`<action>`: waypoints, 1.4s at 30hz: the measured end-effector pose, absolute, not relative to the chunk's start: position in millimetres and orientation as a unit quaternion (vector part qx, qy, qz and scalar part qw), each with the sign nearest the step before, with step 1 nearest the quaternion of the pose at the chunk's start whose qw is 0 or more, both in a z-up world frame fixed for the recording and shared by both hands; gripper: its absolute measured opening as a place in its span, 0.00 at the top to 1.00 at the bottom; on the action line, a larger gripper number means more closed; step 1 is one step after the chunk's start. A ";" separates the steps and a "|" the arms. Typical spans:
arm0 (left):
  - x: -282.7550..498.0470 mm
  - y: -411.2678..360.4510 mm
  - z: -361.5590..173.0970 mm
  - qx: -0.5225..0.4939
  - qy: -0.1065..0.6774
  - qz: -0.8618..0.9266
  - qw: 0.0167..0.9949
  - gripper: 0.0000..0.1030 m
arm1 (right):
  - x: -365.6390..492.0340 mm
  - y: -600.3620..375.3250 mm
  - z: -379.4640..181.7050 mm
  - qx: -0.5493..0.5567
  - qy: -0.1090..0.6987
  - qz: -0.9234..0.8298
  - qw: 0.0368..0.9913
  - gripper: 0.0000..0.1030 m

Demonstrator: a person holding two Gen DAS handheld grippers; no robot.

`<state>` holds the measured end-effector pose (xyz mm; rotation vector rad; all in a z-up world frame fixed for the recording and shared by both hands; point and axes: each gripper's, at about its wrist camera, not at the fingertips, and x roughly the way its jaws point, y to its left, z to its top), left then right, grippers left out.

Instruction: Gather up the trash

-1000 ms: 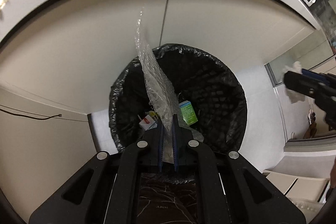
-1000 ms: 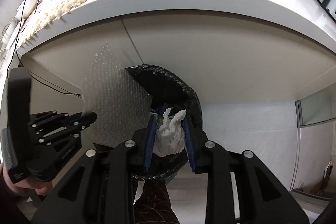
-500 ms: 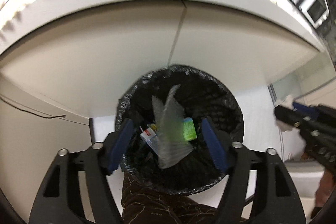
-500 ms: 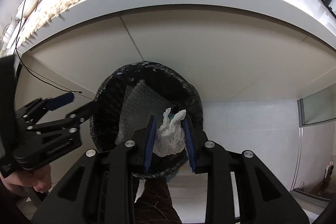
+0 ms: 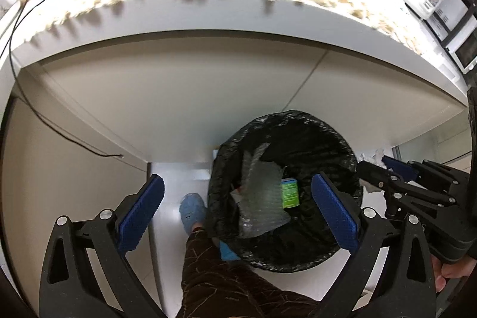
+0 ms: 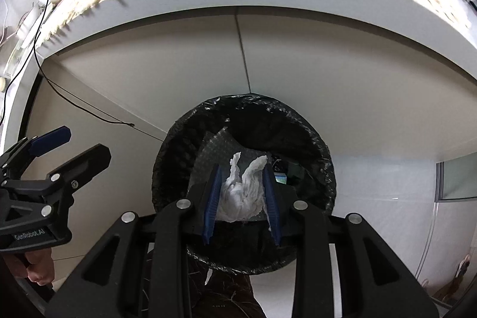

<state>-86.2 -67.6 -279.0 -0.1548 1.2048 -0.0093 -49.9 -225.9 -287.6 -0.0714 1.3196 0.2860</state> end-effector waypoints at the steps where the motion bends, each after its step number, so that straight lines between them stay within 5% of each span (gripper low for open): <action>1: -86.4 -64.4 -279.9 -0.074 0.567 -0.003 0.820 0.06 | -49.4 -224.4 -288.2 -0.033 0.611 0.133 0.780 0.69; 12: -84.9 -62.8 -256.0 -0.090 0.570 -0.016 0.817 0.06 | -50.7 -239.0 -245.0 -0.023 0.585 0.108 0.804 0.13; 29: -110.9 -74.2 -91.4 -0.084 0.522 -0.018 0.849 0.06 | -82.3 -262.7 -64.6 0.001 0.513 0.047 0.857 0.07; 42: -147.5 -85.3 -59.3 -0.081 0.516 -0.025 0.852 0.06 | -120.4 -268.3 -29.5 0.013 0.519 0.035 0.854 0.08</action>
